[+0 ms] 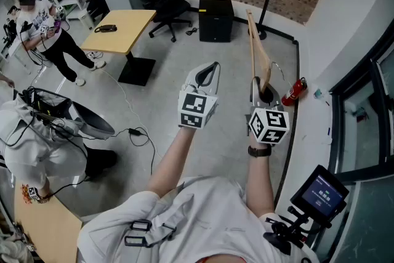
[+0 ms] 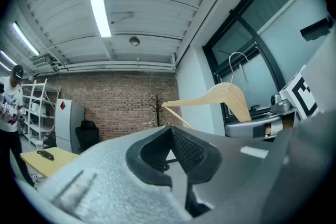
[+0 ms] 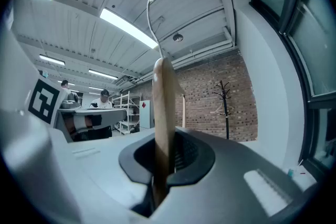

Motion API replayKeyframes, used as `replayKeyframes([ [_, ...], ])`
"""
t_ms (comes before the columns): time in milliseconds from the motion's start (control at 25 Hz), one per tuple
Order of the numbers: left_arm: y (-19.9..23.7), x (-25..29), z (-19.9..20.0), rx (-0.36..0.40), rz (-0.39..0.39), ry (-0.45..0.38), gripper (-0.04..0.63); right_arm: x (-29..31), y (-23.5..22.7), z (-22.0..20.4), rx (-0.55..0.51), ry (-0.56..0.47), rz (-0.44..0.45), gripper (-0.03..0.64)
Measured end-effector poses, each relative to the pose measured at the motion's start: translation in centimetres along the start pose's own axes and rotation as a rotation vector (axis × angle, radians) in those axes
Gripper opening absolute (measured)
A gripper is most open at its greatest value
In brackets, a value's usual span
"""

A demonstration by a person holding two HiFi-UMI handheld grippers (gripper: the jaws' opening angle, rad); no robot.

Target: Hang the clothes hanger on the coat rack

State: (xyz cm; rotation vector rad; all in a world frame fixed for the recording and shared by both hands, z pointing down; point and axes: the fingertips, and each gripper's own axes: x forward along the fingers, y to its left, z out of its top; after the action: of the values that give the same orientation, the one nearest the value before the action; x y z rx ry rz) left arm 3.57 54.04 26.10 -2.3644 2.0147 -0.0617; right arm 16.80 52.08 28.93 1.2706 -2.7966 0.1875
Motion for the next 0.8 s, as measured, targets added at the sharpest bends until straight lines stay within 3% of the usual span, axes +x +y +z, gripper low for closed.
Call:
replayKeyframes([
  [320, 6.0, -2.5, -2.7, -0.049, 0.063, 0.024, 0.000, 4.9, 5.6, -1.5, 0.010, 0.020, 0.080, 0.000],
  [520, 11.7, -3.8, -4.6, -0.091, 0.159, 0.038, 0.000, 9.2, 10.4, -2.3, -0.009, 0.027, 0.173, 0.000],
  [800, 16.4, -0.5, -8.6, -0.084, 0.207, 0.041, -0.001, 16.8, 11.4, -4.8, 0.019, 0.013, 0.269, 0.002],
])
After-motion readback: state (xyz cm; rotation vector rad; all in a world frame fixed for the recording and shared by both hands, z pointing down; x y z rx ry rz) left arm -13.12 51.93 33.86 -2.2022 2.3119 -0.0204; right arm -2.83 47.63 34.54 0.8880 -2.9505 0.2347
